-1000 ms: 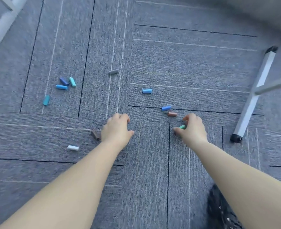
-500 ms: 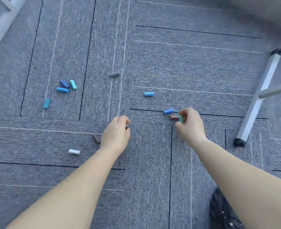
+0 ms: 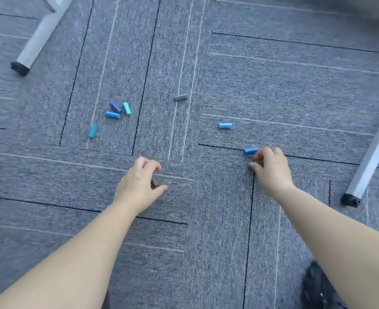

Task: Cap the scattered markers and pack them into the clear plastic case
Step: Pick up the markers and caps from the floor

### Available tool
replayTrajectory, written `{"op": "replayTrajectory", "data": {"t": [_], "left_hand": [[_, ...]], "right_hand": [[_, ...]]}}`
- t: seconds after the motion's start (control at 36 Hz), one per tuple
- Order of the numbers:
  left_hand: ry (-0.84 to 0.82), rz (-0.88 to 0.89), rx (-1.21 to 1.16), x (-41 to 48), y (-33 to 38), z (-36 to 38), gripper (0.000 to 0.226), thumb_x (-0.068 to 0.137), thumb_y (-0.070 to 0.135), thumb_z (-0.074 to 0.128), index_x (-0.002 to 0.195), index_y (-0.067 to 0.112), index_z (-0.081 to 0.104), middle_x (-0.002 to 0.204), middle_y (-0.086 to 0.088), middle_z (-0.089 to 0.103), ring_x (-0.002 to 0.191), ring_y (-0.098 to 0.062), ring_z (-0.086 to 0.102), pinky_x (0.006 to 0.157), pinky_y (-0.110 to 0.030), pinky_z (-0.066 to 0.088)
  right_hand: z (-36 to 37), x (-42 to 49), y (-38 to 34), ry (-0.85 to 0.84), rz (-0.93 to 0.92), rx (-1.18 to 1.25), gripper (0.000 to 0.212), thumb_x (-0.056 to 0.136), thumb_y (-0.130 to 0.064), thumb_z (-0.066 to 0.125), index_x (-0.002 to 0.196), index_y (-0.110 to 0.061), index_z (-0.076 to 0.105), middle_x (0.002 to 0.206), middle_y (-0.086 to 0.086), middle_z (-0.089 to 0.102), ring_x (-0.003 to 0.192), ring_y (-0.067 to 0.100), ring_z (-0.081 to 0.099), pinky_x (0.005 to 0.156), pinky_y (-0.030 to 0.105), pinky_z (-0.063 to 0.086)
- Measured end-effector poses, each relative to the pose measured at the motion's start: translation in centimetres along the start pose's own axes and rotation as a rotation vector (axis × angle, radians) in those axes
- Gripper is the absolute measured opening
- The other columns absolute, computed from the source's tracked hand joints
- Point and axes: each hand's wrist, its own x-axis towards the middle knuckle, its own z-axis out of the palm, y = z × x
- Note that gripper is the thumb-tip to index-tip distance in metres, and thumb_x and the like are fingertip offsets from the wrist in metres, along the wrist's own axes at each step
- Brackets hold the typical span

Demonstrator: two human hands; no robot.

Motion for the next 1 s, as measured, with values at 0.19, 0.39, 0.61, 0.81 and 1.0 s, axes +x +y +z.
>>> {"op": "replayTrajectory", "data": {"t": [0.19,0.39,0.61,0.81,1.0], "left_hand": [[0.013,-0.044,-0.013,0.1,-1.5,0.0,0.037,0.084,0.043,0.065,0.114,0.031,0.047,0.118,0.007,0.044,0.101,-0.015,0.051,0.081,-0.036,0.049],[-0.008,-0.035,-0.031,0.4,-1.7,-0.1,0.041,0.084,0.044,0.065,0.118,0.029,0.047,0.12,0.008,0.048,0.108,-0.014,0.052,0.087,-0.036,0.049],[0.051,-0.105,-0.219,-0.1,-3.3,-1.1,0.032,0.083,0.045,0.065,0.107,0.027,0.056,0.111,0.009,0.049,0.092,-0.011,0.052,0.081,-0.032,0.048],[0.131,-0.185,-0.376,-0.9,-6.2,-2.5,0.024,0.084,0.038,0.066,0.1,0.021,0.058,0.089,0.008,0.048,0.068,-0.009,0.045,0.063,-0.028,0.039],[0.045,-0.138,-0.32,-2.4,-9.1,-2.6,0.033,0.085,0.017,0.064,0.115,0.025,0.051,0.109,0.007,0.051,0.078,-0.011,0.052,0.074,-0.028,0.046]], "right_hand": [[0.1,-0.1,-0.8,0.138,-0.01,-0.056,0.017,0.095,-0.035,0.05,0.096,-0.018,0.047,0.1,0.004,0.055,0.093,0.023,0.046,0.072,0.035,0.038],[0.5,1.0,-2.3,0.036,0.008,-0.088,0.033,0.093,-0.032,0.056,0.119,-0.014,0.045,0.117,0.013,0.051,0.103,0.032,0.052,0.083,0.042,0.043],[0.5,1.1,-3.2,0.037,0.026,-0.153,0.021,0.098,-0.034,0.043,0.105,-0.015,0.045,0.11,0.013,0.046,0.088,0.031,0.046,0.075,0.039,0.04],[2.2,0.3,-6.9,0.002,-0.036,0.045,0.022,0.099,-0.032,0.042,0.096,-0.01,0.043,0.103,0.01,0.046,0.082,0.024,0.044,0.072,0.034,0.034],[4.8,-1.7,-10.8,-0.099,-0.166,-0.06,0.019,0.1,-0.029,0.041,0.105,-0.011,0.045,0.101,0.01,0.056,0.084,0.028,0.052,0.071,0.036,0.039]]}}
